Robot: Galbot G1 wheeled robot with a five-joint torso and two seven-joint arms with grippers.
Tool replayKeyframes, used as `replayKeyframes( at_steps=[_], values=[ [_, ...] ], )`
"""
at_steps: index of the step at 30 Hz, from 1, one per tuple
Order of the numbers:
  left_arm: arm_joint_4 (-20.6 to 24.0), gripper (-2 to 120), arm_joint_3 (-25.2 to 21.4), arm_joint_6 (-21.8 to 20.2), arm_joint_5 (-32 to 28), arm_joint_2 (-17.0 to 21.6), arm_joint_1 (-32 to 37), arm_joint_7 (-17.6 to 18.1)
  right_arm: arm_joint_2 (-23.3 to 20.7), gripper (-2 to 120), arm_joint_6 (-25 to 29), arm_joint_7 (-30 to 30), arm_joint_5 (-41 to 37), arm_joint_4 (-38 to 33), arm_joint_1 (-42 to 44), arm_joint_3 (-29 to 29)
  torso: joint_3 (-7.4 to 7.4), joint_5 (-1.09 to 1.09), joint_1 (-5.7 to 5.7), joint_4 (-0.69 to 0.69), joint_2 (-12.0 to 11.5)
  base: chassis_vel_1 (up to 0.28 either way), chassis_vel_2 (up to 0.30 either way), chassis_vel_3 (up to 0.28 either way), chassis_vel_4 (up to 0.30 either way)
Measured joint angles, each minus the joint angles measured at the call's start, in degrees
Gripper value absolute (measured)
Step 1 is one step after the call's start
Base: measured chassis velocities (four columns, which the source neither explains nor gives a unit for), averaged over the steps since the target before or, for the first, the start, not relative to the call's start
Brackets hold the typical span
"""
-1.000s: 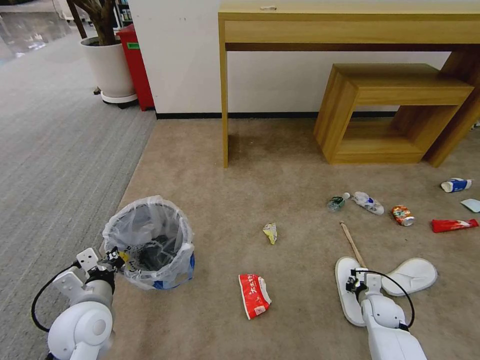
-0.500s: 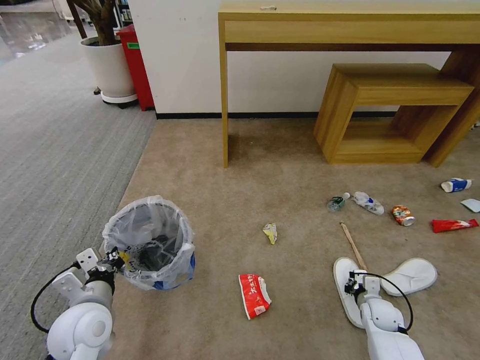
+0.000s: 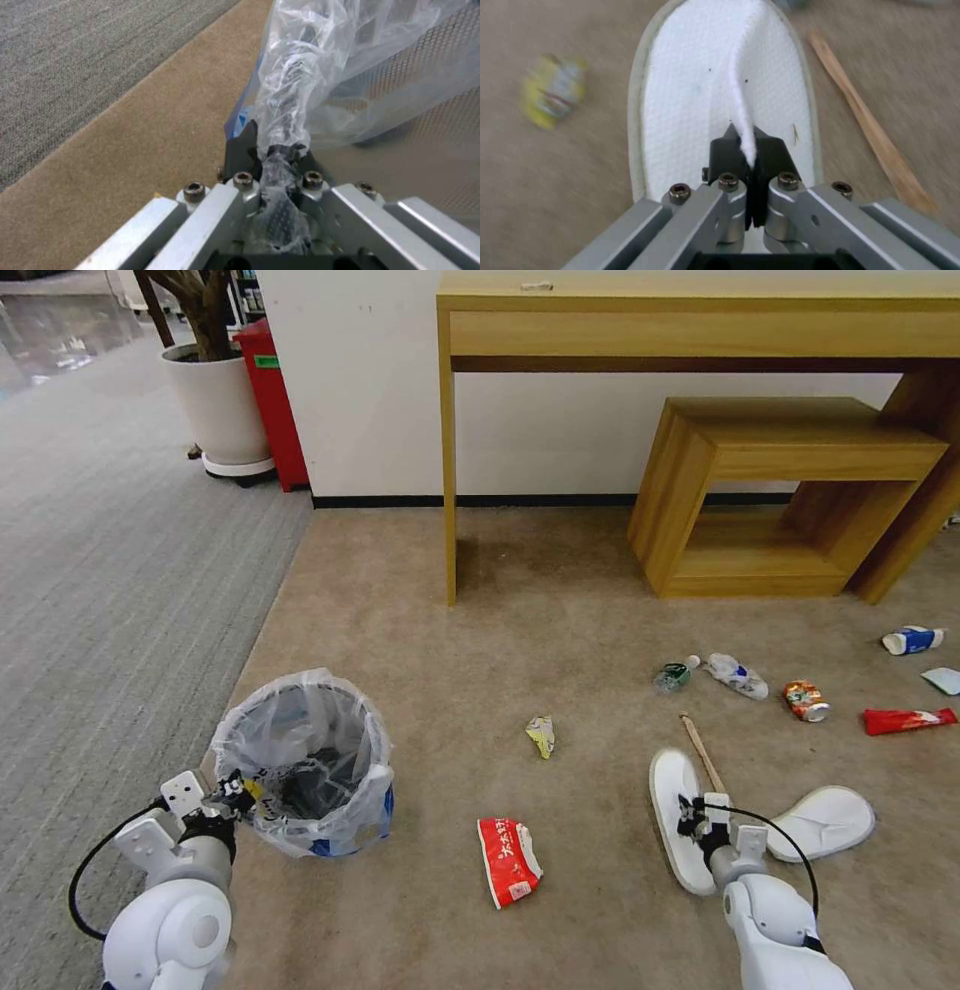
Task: Pick up the trash bin and place the garbage on the floor into it.
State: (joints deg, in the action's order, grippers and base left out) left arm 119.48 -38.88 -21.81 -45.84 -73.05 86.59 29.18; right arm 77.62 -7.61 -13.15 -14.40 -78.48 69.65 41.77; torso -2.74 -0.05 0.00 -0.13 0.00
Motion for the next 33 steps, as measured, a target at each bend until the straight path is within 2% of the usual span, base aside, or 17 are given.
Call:
replayKeyframes(
  at_steps=[6,13,16,17,20,33],
  values=[
    [0.1,1,0.4,0.0,0.6,-0.2,0.3,-0.3,0.1,0,3.6,-3.8,-5.8,-5.0,1.7,-0.3,0.0,0.02,0.0,0.0,0.0,0.0,0.0,0.0,0.0],
    [0.4,1,0.8,0.0,1.0,0.1,0.5,-0.5,-0.1,0,8.4,-12.0,-9.9,-11.2,3.1,-0.4,0.0,0.0,0.0,0.0,0.0,0.0,0.0,0.0,0.0],
    [0.5,1,1.2,0.0,1.3,0.2,0.6,-0.6,-0.5,0,11.2,-20.2,-11.9,-14.0,3.5,-0.4,0.0,0.0,0.0,0.0,0.0,0.0,0.0,0.0,0.0],
    [0.5,1,1.2,0.0,1.3,0.2,0.6,-0.6,-0.5,0,11.2,-20.2,-11.9,-14.0,3.5,-0.4,0.0,0.0,0.0,0.0,0.0,0.0,0.0,0.0,0.0],
    [0.6,1,1.6,0.0,1.6,0.2,0.7,-0.7,-0.7,0,14.1,-27.2,-13.0,-15.8,3.8,-0.4,0.0,0.0,0.0,0.0,0.0,0.0,0.0,0.0,0.0],
    [0.7,1,3.1,-0.2,2.8,1.9,1.0,-1.4,-1.4,0,16.0,-36.2,-14.3,-20.8,4.4,-2.0,0.0,0.0,0.0,0.0,0.0,0.0,0.0,0.0,0.0]
  ],
)
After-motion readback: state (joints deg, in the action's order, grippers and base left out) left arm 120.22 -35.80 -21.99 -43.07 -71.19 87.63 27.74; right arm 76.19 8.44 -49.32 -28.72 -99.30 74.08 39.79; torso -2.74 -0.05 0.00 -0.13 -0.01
